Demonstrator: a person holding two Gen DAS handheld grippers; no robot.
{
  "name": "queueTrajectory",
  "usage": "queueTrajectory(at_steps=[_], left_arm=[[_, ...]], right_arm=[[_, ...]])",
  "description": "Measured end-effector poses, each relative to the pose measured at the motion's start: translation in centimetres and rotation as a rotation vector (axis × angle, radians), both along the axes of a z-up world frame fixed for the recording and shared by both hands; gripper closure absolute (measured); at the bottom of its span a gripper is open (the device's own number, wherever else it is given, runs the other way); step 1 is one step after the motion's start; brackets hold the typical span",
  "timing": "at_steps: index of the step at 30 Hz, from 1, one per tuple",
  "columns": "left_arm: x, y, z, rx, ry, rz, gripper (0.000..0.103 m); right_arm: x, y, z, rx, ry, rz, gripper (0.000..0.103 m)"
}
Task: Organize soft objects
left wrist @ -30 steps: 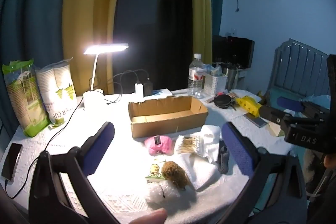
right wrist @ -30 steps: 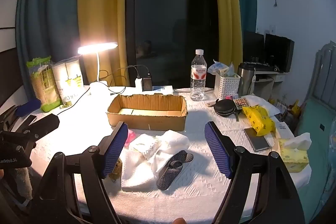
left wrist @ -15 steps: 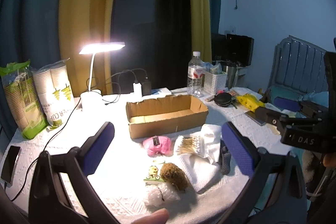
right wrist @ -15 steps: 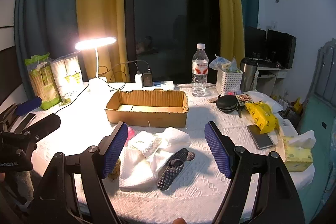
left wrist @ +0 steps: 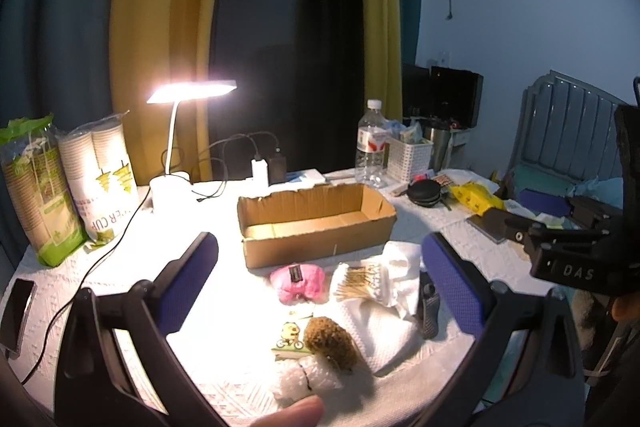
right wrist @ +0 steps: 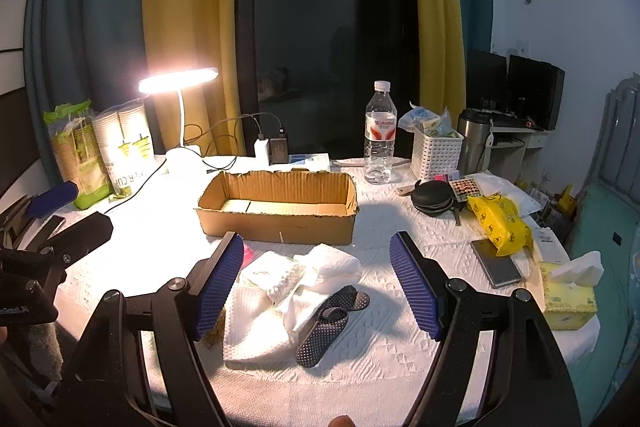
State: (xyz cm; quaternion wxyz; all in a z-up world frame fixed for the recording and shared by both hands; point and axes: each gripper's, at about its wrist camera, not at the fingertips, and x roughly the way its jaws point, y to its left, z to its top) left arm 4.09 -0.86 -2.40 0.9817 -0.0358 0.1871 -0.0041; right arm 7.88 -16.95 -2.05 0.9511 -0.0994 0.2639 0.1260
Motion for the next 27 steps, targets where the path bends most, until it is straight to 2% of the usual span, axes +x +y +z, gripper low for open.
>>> queueTrajectory(at_steps=[27], left_arm=[[0.27, 0.37, -0.32, -0.026, 0.008, -0.002, 0.001]], right_arm=[[0.48, 0.04, -0.50, -0.004, 0.006, -0.003, 0.025]])
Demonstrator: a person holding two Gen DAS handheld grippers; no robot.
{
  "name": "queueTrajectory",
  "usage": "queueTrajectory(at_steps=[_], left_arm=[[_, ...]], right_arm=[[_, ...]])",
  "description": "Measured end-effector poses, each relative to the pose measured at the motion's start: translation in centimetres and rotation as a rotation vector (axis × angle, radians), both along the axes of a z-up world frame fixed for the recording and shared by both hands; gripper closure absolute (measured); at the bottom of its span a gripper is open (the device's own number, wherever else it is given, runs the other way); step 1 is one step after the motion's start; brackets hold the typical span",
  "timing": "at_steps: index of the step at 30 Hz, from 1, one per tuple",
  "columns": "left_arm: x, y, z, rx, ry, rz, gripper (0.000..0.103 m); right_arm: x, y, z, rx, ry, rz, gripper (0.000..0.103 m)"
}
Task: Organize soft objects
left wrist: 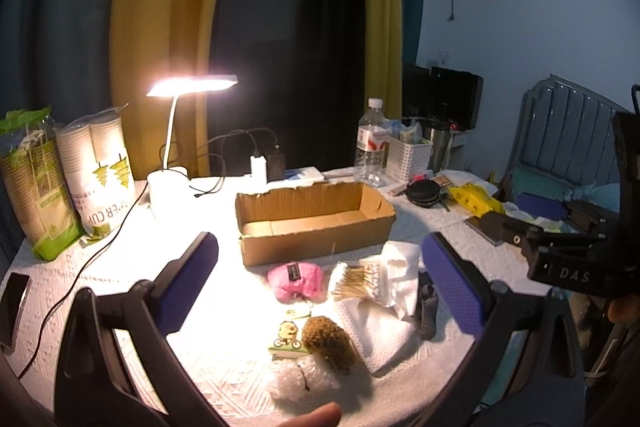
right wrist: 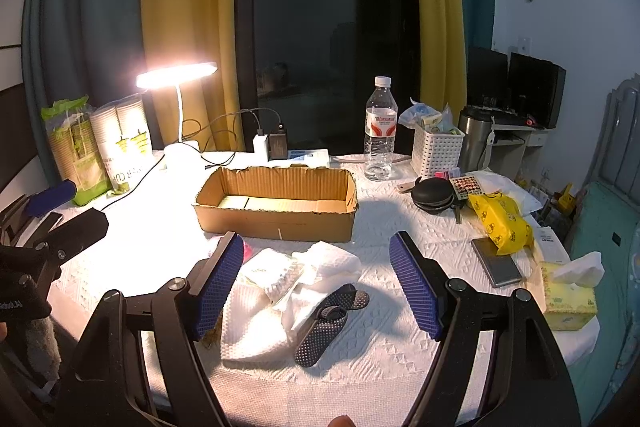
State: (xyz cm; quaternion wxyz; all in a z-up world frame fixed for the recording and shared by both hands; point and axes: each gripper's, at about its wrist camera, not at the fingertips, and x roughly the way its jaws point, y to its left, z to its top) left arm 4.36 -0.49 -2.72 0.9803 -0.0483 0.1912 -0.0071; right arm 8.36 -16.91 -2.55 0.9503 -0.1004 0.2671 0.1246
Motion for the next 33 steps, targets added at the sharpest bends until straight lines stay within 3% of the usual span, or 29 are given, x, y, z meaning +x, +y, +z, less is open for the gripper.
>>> queueTrajectory(at_steps=[23, 29, 33], left_arm=[[1.5, 0.2, -0.5, -0.009, 0.031, 0.000, 0.001], [3.1, 0.8, -3.2, -0.005, 0.114, 0.000, 0.001], [4.1, 1.2, -7.3, -0.013, 0.242, -0.006, 0.001]], right_arm=[[0.4, -0.4, -0.9, -0.002, 0.018, -0.006, 0.025], [2.0, -0.4, -2.0, -0.023, 0.049, -0.024, 0.025], [3.2, -1.3, -4.8, -0.044, 0.120, -0.055, 0.025]])
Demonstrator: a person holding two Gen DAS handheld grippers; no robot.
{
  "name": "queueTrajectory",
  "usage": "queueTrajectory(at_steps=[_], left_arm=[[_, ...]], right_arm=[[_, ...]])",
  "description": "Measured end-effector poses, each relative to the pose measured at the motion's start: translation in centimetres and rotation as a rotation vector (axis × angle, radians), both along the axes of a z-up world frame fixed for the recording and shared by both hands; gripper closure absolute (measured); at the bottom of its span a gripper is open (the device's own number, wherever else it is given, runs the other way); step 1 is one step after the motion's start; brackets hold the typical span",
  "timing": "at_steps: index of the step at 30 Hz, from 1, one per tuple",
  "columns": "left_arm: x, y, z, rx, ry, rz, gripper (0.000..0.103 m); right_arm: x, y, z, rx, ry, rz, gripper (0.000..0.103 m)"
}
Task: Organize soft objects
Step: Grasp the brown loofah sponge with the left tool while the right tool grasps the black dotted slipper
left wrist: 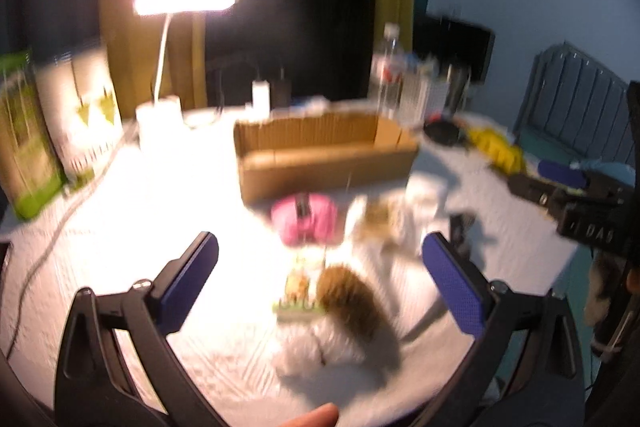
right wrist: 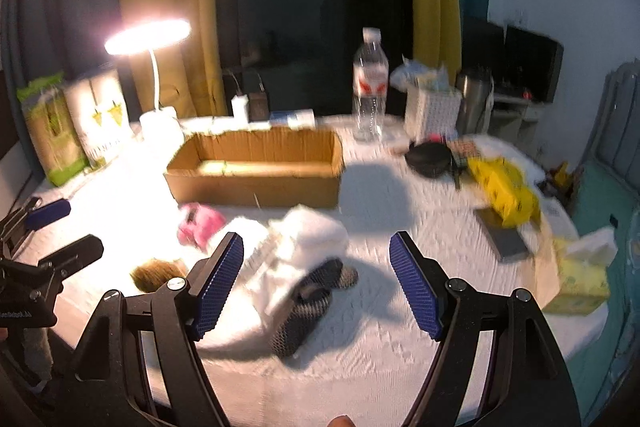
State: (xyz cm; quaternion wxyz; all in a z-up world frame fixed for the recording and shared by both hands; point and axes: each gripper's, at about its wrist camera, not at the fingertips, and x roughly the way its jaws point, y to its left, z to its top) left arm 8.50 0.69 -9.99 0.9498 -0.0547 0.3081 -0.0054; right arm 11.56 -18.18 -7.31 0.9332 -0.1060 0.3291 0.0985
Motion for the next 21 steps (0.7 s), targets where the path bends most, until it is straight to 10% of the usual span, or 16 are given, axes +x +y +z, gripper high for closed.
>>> queueTrajectory(at_steps=[13, 21], left_arm=[[3.0, -1.1, -5.1, 0.038, 0.129, -0.051, 0.004], [5.4, -3.1, -6.2, 0.120, 0.185, -0.131, 0.042]], right_arm=[[2.9, -1.3, -6.7, 0.001, 0.169, -0.012, 0.025], [5.0, -2.4, -8.7, 0.088, 0.244, 0.005, 0.030]])
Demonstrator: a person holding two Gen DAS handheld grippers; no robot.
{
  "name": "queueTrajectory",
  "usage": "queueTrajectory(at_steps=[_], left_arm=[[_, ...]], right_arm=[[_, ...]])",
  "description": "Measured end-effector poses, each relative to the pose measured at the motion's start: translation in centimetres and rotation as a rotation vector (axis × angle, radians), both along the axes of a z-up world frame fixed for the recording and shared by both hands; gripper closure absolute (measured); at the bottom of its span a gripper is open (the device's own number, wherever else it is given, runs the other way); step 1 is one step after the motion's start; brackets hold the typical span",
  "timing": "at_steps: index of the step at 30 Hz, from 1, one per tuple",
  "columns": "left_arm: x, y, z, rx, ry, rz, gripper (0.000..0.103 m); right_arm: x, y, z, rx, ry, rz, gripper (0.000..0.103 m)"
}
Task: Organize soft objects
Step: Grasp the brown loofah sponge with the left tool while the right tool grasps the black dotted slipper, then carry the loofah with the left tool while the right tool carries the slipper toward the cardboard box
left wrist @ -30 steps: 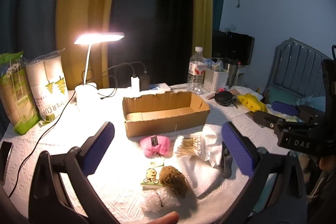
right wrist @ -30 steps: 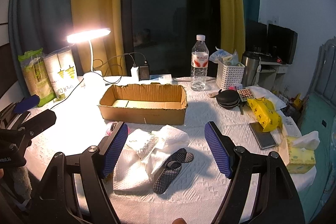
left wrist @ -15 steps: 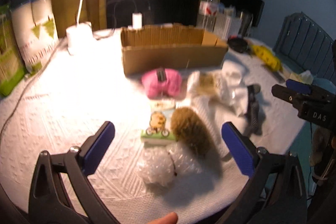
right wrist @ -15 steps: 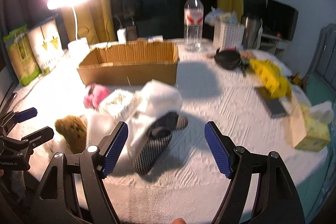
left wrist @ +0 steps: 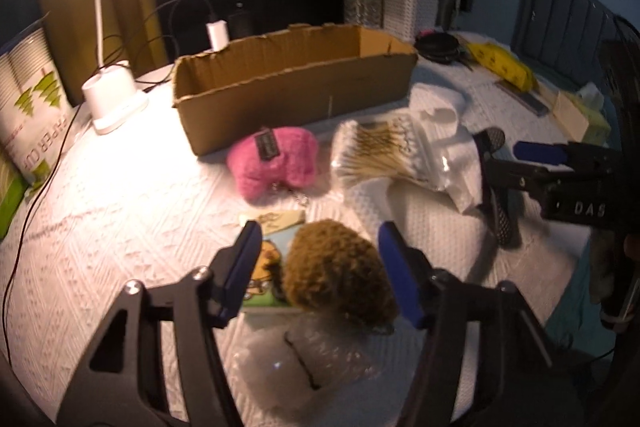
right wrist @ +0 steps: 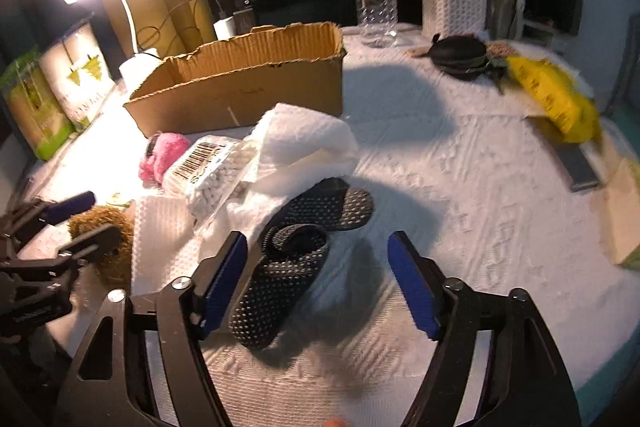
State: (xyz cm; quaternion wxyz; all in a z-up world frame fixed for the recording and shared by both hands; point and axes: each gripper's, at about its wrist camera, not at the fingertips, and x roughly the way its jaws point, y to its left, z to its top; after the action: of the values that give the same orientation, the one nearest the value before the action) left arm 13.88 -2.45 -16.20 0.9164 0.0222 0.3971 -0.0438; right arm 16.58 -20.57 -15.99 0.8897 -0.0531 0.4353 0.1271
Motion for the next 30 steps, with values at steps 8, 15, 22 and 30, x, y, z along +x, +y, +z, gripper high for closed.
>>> queueTrajectory(at_steps=[8, 15, 22, 30], left_arm=[[0.4, -1.1, -0.5, 0.007, 0.023, -0.058, 0.066], [-0.3, -1.1, 1.3, -0.045, -0.016, -0.075, 0.072], [-0.7, -0.9, 3.9, -0.093, -0.080, -0.085, 0.072], [-0.5, 0.0, 7.0, -0.146, -0.145, -0.087, 0.072]], right_arm=[[0.5, 0.0, -1.5, 0.047, 0.070, 0.036, 0.063], [-0.7, -0.1, 0.4, 0.074, 0.013, 0.078, 0.085], [-2.1, -0.7, 4.2, 0.083, -0.077, 0.073, 0.086], [-3.3, -1.2, 8.9, 0.082, -0.195, 0.071, 0.087]])
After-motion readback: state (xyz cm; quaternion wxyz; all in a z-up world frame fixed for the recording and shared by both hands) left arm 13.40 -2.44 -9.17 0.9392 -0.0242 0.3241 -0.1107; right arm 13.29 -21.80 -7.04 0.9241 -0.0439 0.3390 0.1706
